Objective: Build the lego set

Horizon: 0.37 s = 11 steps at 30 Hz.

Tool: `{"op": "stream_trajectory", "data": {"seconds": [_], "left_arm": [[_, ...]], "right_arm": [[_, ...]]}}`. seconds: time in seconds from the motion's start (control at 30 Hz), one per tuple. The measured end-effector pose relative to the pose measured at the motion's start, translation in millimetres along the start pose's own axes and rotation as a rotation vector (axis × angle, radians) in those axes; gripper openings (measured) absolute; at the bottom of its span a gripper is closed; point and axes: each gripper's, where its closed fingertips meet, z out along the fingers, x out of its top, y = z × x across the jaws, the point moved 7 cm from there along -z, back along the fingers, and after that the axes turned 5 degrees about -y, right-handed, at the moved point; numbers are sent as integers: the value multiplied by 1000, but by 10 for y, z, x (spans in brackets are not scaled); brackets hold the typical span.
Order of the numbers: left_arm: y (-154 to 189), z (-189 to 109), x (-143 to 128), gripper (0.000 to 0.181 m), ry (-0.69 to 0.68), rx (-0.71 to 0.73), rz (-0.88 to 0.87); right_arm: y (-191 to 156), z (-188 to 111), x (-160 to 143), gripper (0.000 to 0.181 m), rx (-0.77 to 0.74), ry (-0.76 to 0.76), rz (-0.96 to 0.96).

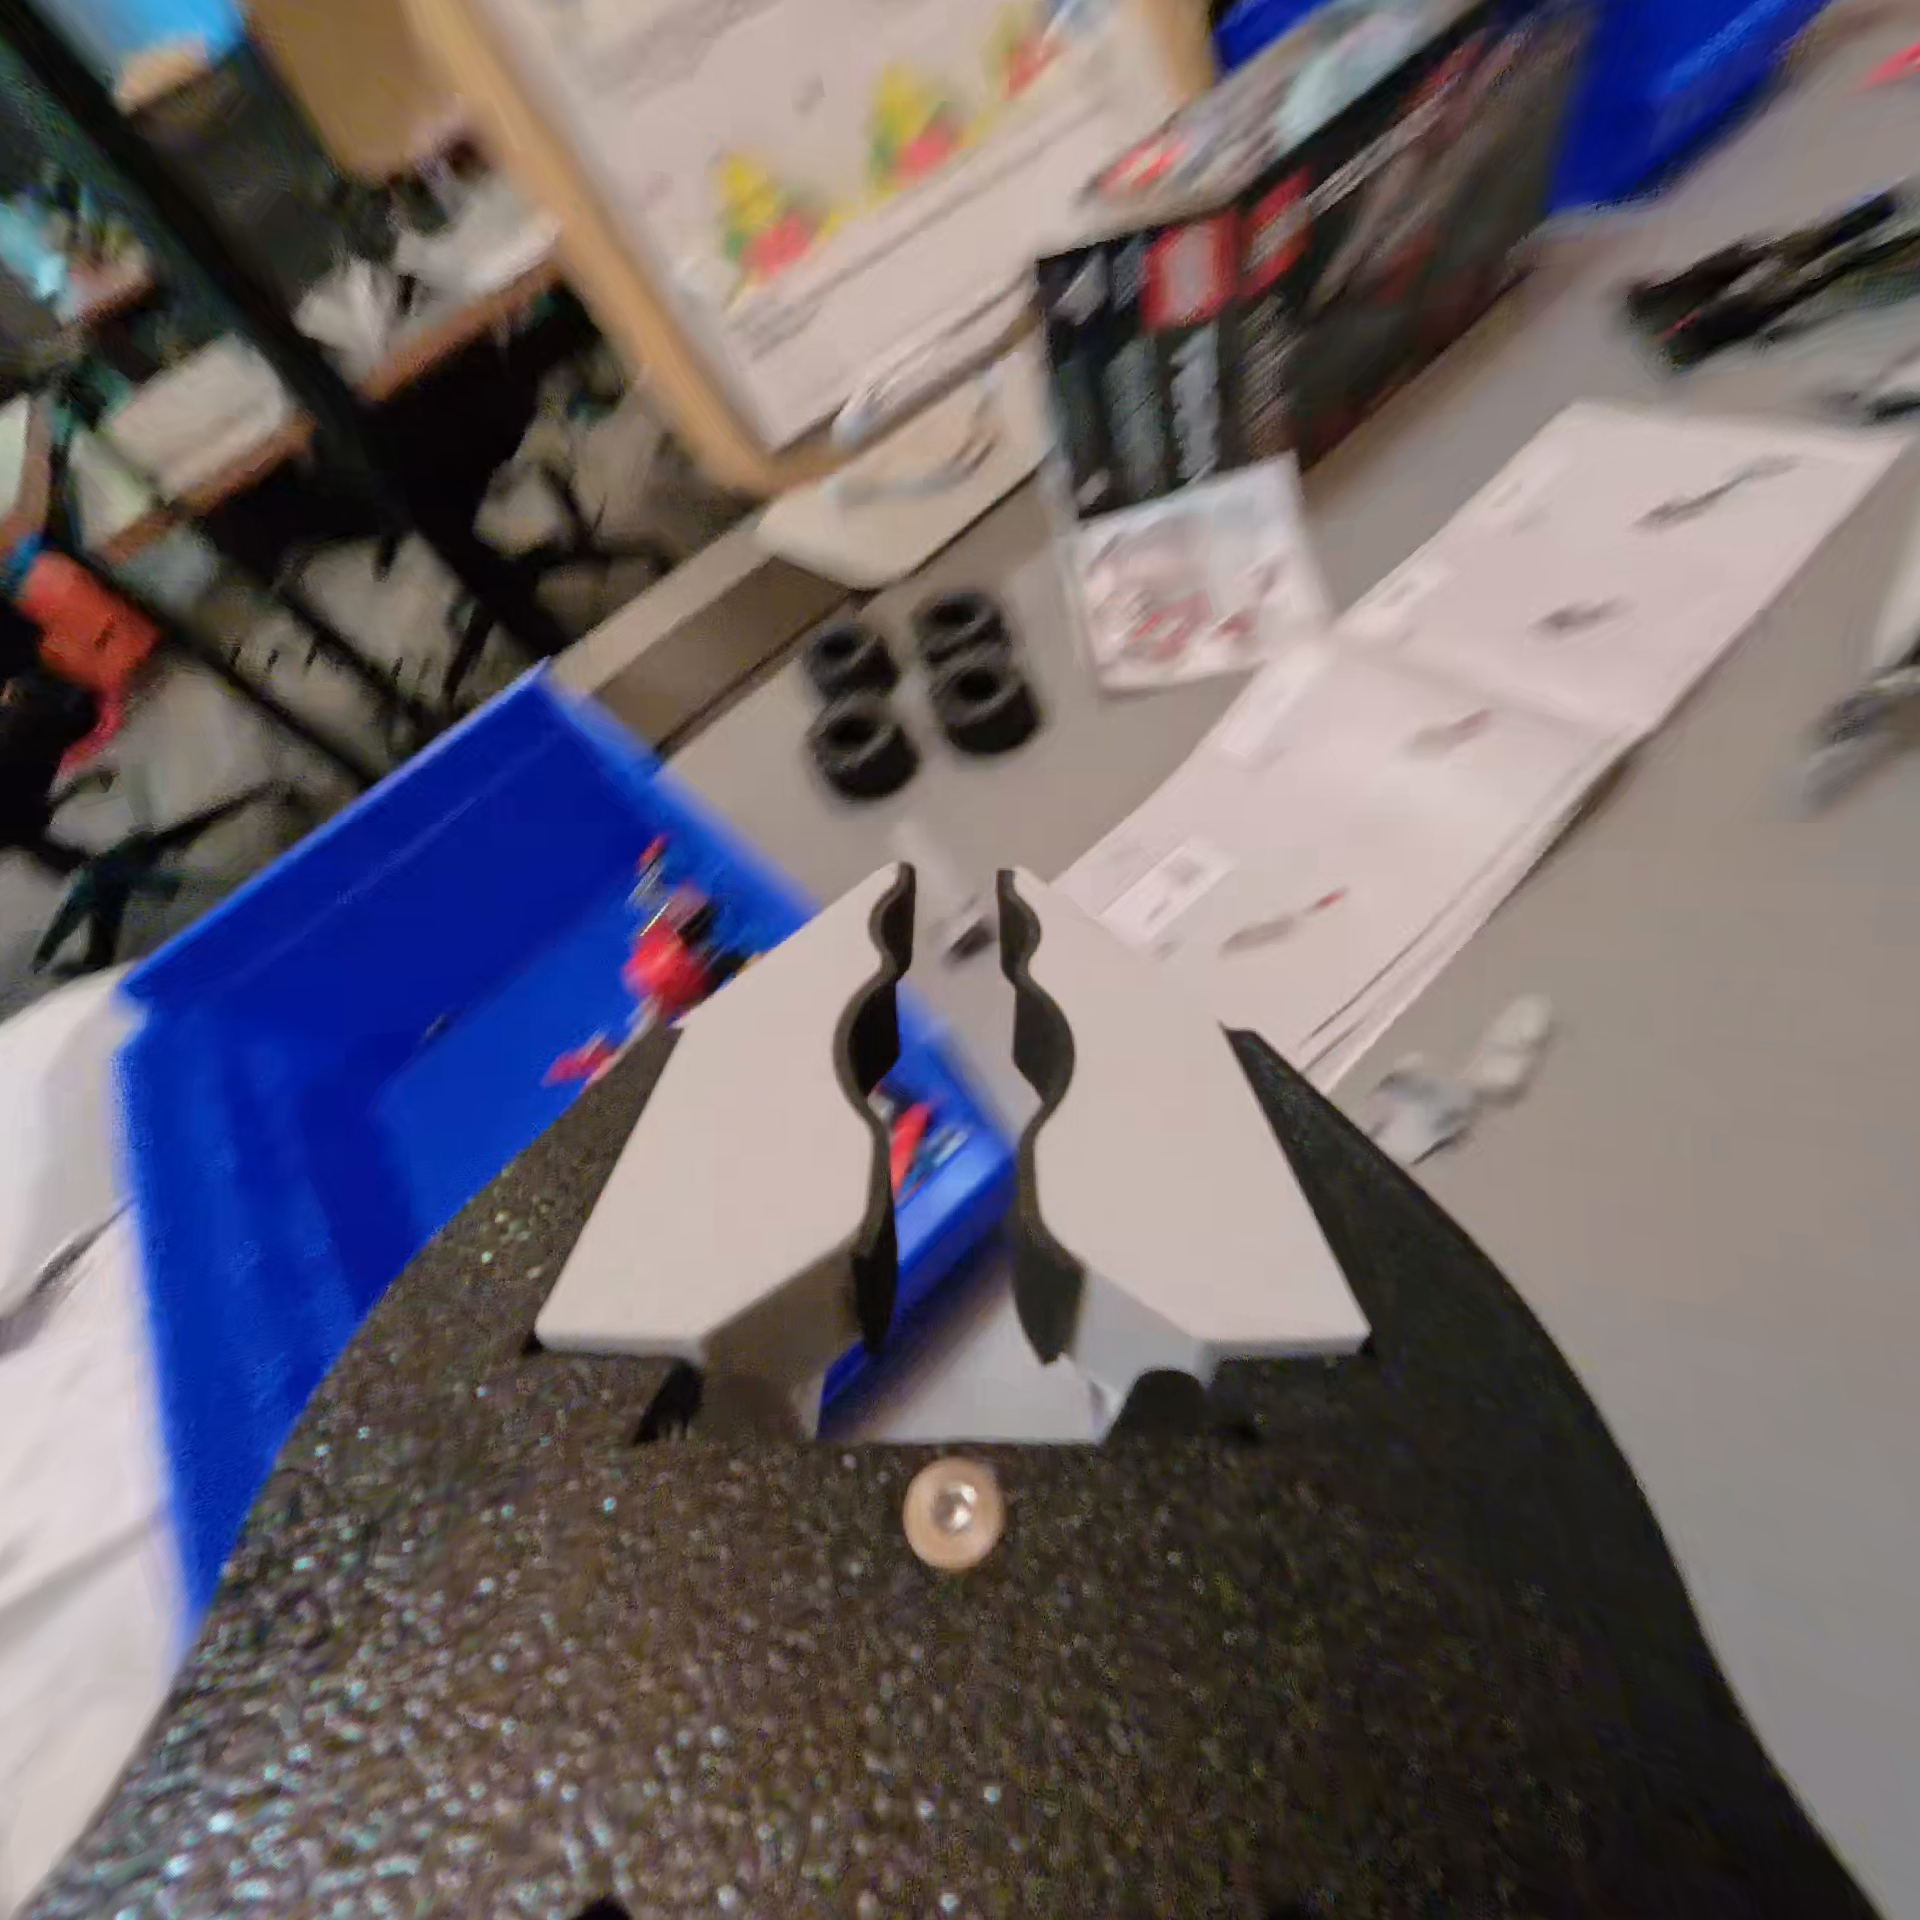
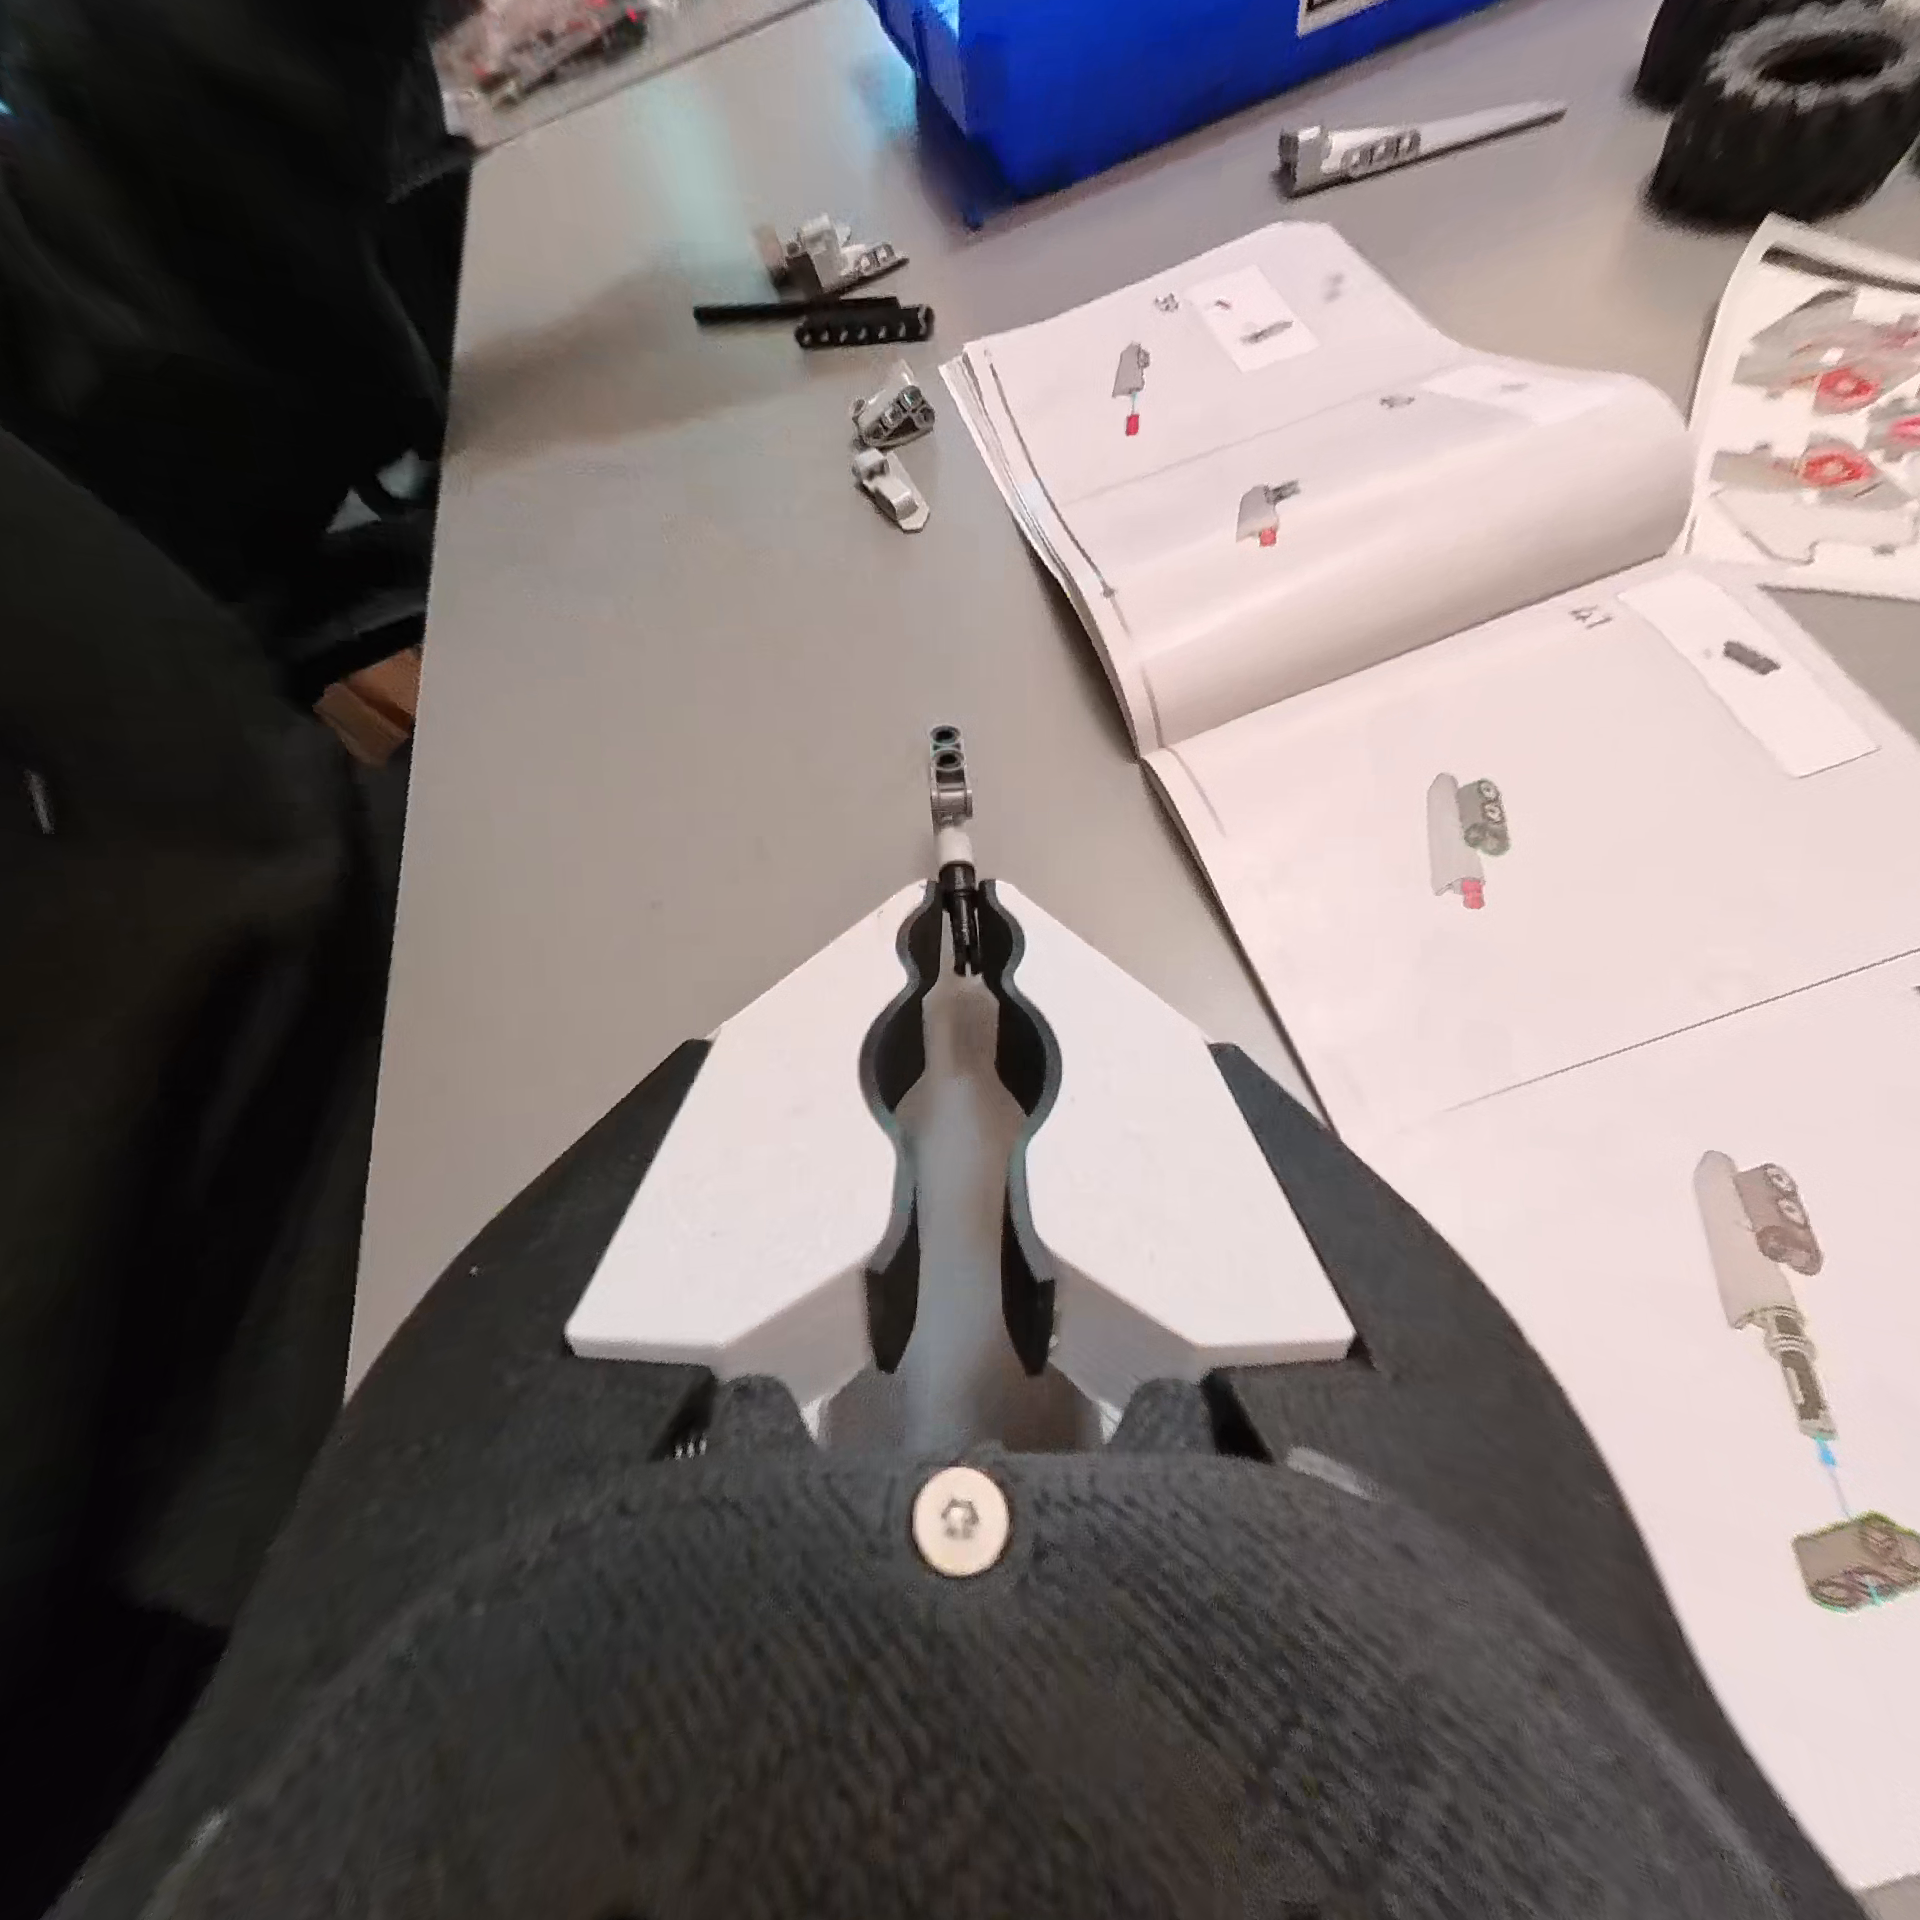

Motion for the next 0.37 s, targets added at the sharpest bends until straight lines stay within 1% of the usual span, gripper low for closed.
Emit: {"op": "stream_trajectory", "data": {"seconds": [0.07, 0.17, 0.27, 0.37], "left_arm": [[-392, -88, -203, 17, -145, 4, -26], [-769, -22, -473, 26, -378, -115, -22], [-964, 192, -665, 28, -545, -218, 91], [-994, 463, -781, 26, -612, -364, 204]], "right_arm": [[8, 13, -5, 5, 26, -12, 17], [30, 42, -18, 5, 60, -39, 51], [37, 80, -37, 5, 84, -75, 69], [47, 117, -56, 5, 87, -111, 81]]}}
